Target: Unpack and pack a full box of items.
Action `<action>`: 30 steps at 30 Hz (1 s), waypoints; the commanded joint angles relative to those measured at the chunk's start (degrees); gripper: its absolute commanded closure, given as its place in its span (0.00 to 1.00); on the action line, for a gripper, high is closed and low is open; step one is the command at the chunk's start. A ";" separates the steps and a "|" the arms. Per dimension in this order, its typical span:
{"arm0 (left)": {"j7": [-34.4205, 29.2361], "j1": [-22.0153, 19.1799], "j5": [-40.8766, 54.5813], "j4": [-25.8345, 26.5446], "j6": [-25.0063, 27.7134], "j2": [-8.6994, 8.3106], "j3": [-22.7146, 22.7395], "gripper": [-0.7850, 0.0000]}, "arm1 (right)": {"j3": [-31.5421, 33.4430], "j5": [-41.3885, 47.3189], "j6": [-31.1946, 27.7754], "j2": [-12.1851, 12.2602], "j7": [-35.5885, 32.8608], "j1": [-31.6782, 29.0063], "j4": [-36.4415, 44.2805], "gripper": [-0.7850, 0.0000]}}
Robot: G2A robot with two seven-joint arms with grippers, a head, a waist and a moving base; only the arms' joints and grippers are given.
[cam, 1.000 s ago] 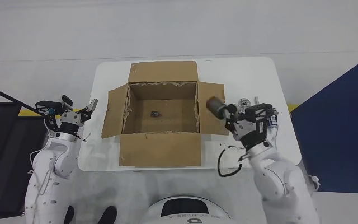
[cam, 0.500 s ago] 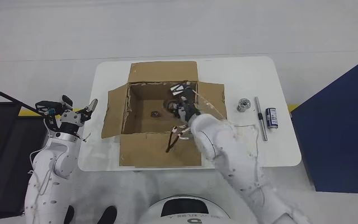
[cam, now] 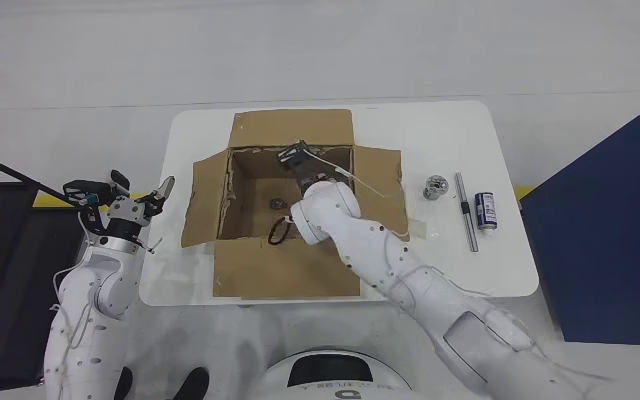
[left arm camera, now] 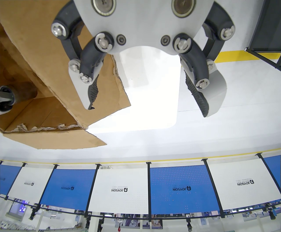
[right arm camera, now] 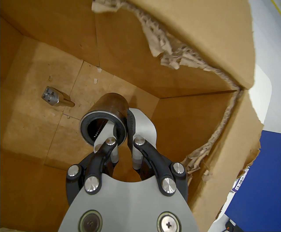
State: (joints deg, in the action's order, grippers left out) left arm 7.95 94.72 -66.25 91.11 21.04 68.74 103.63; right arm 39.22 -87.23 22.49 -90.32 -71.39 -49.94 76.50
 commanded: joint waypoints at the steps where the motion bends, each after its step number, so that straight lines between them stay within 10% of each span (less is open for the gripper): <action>1: 0.00 0.00 0.00 0.00 0.00 0.00 0.00 0.00 | -0.44 0.66 0.02 -0.70 -0.16 0.97 -2.79 0.84; 13: 0.00 0.00 0.00 0.00 0.00 0.00 0.00 0.00 | 1.29 -1.60 3.02 -2.00 4.13 -1.39 2.75 0.64; 18: 0.00 0.00 0.00 0.00 0.00 0.00 0.00 0.00 | 6.30 -11.48 1.60 1.08 8.48 -13.93 24.23 0.54; 22: 0.00 0.00 0.00 0.00 0.00 0.00 0.00 0.00 | 13.24 -17.19 0.88 3.89 19.25 -29.17 41.83 0.11; 30: 0.00 0.00 0.00 0.00 0.00 0.00 0.00 0.00 | 32.58 -7.36 -0.75 6.61 37.57 -47.97 50.81 0.06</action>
State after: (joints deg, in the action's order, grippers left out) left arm 7.95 94.72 -66.25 91.11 21.04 68.74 103.63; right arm 68.40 -97.38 22.41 -83.88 -35.50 -96.52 127.40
